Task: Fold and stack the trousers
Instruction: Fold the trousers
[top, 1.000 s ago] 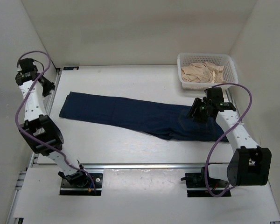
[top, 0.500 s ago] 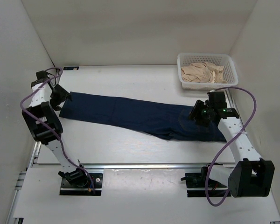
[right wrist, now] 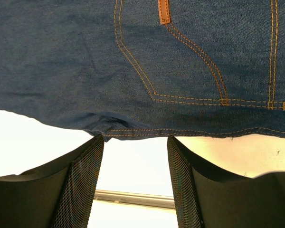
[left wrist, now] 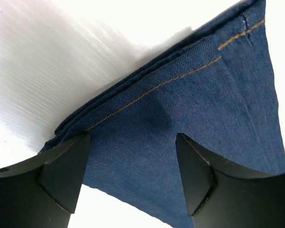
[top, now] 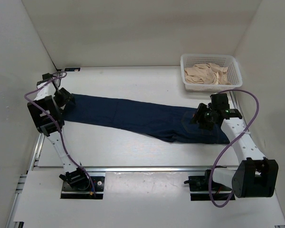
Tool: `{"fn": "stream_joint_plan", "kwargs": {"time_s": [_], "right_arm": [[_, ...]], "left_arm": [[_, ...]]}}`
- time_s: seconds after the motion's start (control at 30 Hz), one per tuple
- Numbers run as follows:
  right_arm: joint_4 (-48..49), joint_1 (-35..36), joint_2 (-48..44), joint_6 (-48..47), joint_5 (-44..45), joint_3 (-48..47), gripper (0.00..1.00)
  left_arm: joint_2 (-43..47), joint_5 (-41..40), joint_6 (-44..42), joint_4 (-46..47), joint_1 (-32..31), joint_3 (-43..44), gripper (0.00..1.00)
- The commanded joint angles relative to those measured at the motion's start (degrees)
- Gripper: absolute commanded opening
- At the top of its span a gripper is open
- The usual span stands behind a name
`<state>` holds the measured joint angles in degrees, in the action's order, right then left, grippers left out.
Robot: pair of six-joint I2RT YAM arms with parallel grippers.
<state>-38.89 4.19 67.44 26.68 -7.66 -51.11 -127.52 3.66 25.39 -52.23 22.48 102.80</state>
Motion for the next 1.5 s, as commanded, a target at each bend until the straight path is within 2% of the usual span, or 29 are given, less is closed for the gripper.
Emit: {"fn": "stream_joint_plan", "kwargs": {"time_s": [0.0,0.07,0.2,0.23,0.3,0.43,0.67,0.87,1.07,1.2,1.33,1.47], "right_arm": [[0.05,-0.14,1.55,-0.4,0.19,-3.2,0.61],[0.05,-0.14,1.55,-0.4,0.19,-3.81,0.61],[0.57,-0.14,2.6,-0.4,-0.33,-4.35,0.61],[0.57,-0.14,3.31,-0.92,-0.34,-4.96,0.61],[0.57,-0.14,3.93,-0.92,-0.34,-5.58,0.61],[-0.48,-0.14,3.93,-0.92,-0.86,-7.86,0.61],[-2.93,-0.14,2.62,-0.92,0.89,-9.62,0.61],[-3.47,-0.14,0.68,-0.4,2.91,-9.62,0.61],[-3.47,-0.14,-1.17,0.75,2.91,-8.92,0.61],[-3.47,-0.14,-3.01,1.27,3.53,-7.6,0.61],[-3.47,-0.14,-3.02,1.27,3.53,-6.98,0.61],[-3.47,-0.14,-3.54,1.27,3.53,-6.98,0.61]], "left_arm": [[-0.8,-3.13,2.12,0.02,0.28,0.38,0.81],[-2.28,-3.92,2.91,0.02,0.28,0.38,0.77],[-4.48,-3.92,2.91,0.02,0.28,0.99,0.44],[-4.49,-3.92,2.91,0.02,0.28,0.99,0.22],[-4.49,-3.31,2.3,0.02,0.28,0.99,0.1],[-0.11,-5.41,2.3,0.02,-0.24,0.99,0.1],[13.25,-8.93,-1.3,0.02,-1.3,3.62,0.1],[21.26,-6.21,-5.0,-0.59,-3.05,5.57,0.1],[25.75,-3.58,-7.72,-1.12,-9.64,5.57,0.1],[27.76,-4.97,-7.72,-2.17,-14.65,5.57,0.1],[28.91,-6.91,-7.72,-2.18,-22.55,4.95,0.1],[28.91,-11.64,-5.62,-2.7,-34.13,4.95,0.1]]}}
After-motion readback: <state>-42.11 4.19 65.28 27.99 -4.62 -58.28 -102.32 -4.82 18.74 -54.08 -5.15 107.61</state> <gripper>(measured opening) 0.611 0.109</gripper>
